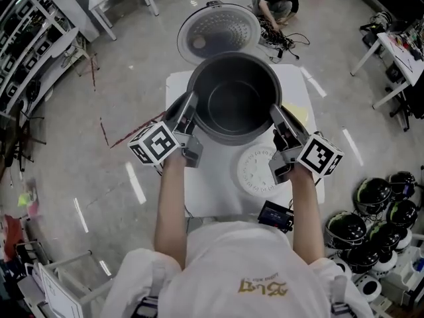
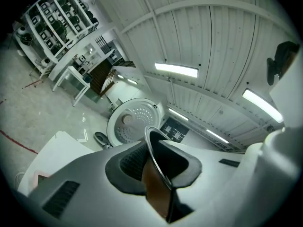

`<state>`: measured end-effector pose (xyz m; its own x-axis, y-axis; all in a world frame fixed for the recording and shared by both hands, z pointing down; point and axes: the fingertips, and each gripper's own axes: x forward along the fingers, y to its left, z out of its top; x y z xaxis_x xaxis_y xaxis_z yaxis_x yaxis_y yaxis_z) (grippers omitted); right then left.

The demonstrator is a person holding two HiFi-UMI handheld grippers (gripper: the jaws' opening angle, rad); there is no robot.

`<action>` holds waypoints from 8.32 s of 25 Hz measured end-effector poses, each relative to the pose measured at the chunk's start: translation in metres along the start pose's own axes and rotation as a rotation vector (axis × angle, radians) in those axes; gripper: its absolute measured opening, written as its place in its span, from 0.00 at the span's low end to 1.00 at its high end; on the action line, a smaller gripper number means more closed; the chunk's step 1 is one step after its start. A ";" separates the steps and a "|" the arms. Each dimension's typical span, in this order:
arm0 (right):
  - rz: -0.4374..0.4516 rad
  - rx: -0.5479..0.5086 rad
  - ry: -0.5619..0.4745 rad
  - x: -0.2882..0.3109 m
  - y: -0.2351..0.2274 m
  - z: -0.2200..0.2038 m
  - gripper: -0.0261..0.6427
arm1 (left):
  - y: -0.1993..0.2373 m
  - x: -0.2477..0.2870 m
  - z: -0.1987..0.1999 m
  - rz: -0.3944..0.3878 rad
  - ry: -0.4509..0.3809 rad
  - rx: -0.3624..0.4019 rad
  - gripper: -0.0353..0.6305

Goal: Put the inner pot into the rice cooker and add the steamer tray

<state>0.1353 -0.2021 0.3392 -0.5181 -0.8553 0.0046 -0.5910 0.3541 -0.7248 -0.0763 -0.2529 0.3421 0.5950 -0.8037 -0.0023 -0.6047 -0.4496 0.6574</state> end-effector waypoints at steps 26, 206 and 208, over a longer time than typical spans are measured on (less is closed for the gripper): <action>0.047 0.077 0.187 0.065 -0.077 -0.002 0.16 | 0.057 0.043 -0.025 0.208 -0.015 -0.014 0.17; -0.492 -0.085 0.184 -0.171 -0.062 -0.164 0.11 | 0.000 -0.099 -0.199 0.015 0.445 0.200 0.13; -0.471 -0.088 0.178 -0.164 -0.047 -0.169 0.11 | 0.005 -0.113 -0.187 0.020 0.424 0.193 0.13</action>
<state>0.1431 -0.0146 0.4893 -0.2757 -0.8547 0.4398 -0.8318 -0.0171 -0.5547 -0.0478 -0.0911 0.4859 0.7220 -0.6008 0.3431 -0.6815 -0.5323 0.5021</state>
